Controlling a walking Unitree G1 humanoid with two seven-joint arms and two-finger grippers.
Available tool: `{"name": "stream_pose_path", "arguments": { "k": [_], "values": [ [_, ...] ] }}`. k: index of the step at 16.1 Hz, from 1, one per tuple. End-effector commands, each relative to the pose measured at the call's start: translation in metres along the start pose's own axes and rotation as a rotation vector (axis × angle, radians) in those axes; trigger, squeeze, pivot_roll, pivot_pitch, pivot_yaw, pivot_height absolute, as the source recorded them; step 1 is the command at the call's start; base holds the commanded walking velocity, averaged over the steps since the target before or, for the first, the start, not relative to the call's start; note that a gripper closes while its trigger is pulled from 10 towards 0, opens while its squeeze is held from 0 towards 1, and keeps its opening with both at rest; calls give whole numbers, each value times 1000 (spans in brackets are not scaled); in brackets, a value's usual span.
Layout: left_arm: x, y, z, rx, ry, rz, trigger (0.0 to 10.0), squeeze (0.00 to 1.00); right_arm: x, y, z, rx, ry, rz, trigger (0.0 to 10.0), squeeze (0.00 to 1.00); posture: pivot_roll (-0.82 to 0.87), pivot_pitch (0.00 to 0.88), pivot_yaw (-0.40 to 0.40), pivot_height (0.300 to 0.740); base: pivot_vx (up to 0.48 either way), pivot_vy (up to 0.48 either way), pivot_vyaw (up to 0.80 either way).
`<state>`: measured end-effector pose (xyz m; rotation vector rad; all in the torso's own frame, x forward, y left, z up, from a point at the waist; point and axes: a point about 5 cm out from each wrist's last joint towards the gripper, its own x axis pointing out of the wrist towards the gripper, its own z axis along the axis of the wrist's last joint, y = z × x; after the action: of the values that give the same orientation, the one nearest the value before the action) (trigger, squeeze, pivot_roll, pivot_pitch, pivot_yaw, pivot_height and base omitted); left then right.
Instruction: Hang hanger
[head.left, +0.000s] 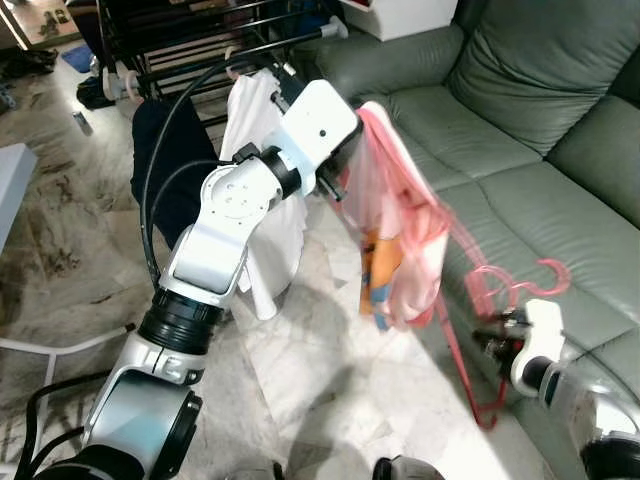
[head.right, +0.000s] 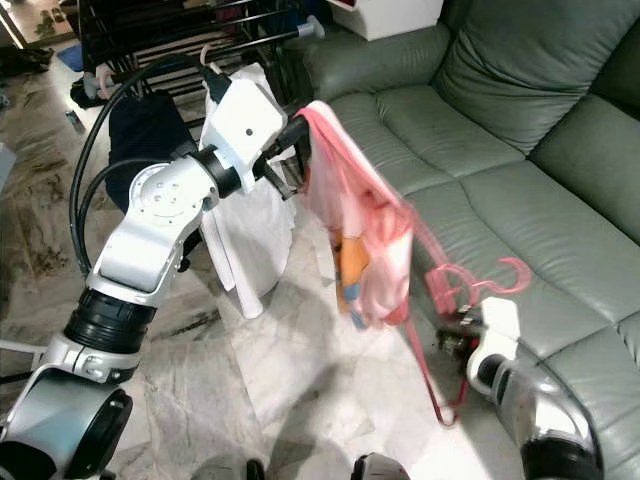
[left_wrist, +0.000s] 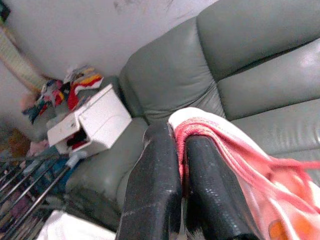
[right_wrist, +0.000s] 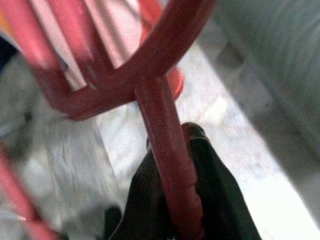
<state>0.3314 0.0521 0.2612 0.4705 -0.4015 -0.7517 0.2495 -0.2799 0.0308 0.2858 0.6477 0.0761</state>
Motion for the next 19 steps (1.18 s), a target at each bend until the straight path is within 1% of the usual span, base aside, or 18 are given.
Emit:
{"name": "stream_pose_path", "arguments": {
  "k": [1, 2, 3, 4, 5, 6, 7, 8, 9, 10, 11, 12, 13, 15, 16, 17, 18, 19],
  "values": [
    [-4, -11, -3, 62, 7, -60, 10000, 0, 3, 1, 17, 95, -77, -48, 10000, 0, -62, 48, 78, 740, 0, 0, 0],
    [-4, -14, -5, 74, 11, -75, 10000, 0, 4, 0, 21, 108, -89, -59, 10000, 0, -62, 48, 78, 740, 0, 0, 0],
    [-6, -23, -6, 89, 6, -100, 10000, 0, 5, -1, 29, 143, -113, -91, 10000, 0, -62, 46, 78, 740, 0, 0, 0],
    [-7, -32, -6, 84, -9, -117, 10000, 0, 6, -3, 40, 198, -141, -126, 10000, 0, -60, 45, 75, 740, 0, 0, 0],
    [-8, -38, -6, 81, -18, -143, 10000, 0, 6, -4, 46, 208, -163, -148, 10000, 0, -60, 45, 75, 740, 0, 0, 0],
    [-11, -48, -7, 49, -30, -181, 10000, 0, 5, -3, 54, 220, -193, -169, 10000, 0, -58, 44, 71, 740, 0, 0, 0],
    [-15, -62, -8, 68, -47, -238, 10000, 0, 6, 5, 66, 281, -229, -141, 10000, 0, -58, 44, 71, 740, 0, 0, 0],
    [-18, -71, -10, 46, -53, -263, 10000, 0, 6, 12, 76, 281, -255, -128, 10000, 0, -58, 44, 71, 740, 0, 0, 0],
    [-20, -80, -12, 73, -68, -290, 10000, 0, 7, 22, 87, 304, -285, -100, 10000, 0, -58, 44, 71, 740, 0, 0, 0],
    [-21, -83, -13, 58, -67, -306, 10000, 0, 7, 25, 93, 300, -307, -98, 10000, 0, -58, 44, 71, 740, 0, 0, 0],
    [-27, -97, -27, 16, -15, -363, 10000, 0, 5, 35, 119, 344, -433, -98, 10000, 0, -64, 44, 70, 740, 0, 0, 0],
    [-30, -102, -35, 10, 22, -386, 10000, 0, 3, 40, 129, 365, -480, -77, 10000, 0, -64, 44, 70, 740, 0, 0, 0],
    [-36, -109, -45, 4, 60, -419, 10000, 0, 0, 50, 142, 367, -529, -40, 10000, 0, -66, 46, 70, 740, 0, 0, 0],
    [-47, -121, -62, 37, 124, -483, 10000, 0, -9, 69, 167, 435, -629, 47, 10000, 0, -69, 46, 67, 740, 0, 0, 0],
    [-50, -124, -67, 44, 150, -508, 10000, 0, -14, 76, 178, 449, -673, 75, 10000, 0, -69, 46, 67, 740, 0, 0, 0],
    [-54, -128, -72, 47, 170, -538, 10000, 0, -20, 85, 191, 435, -730, 104, 10000, 0, -70, 46, 68, 740, 0, 0, 0],
    [-58, -133, -78, 26, 216, -557, 10000, 0, -30, 96, 210, 394, -818, 106, 10000, 0, -72, 42, 65, 740, 0, 0, 0],
    [-58, -133, -82, 35, 229, -561, 10000, 0, -36, 100, 221, 327, -874, 64, 10000, 0, -72, 40, 63, 740, 0, 0, 0]
  ]
}}
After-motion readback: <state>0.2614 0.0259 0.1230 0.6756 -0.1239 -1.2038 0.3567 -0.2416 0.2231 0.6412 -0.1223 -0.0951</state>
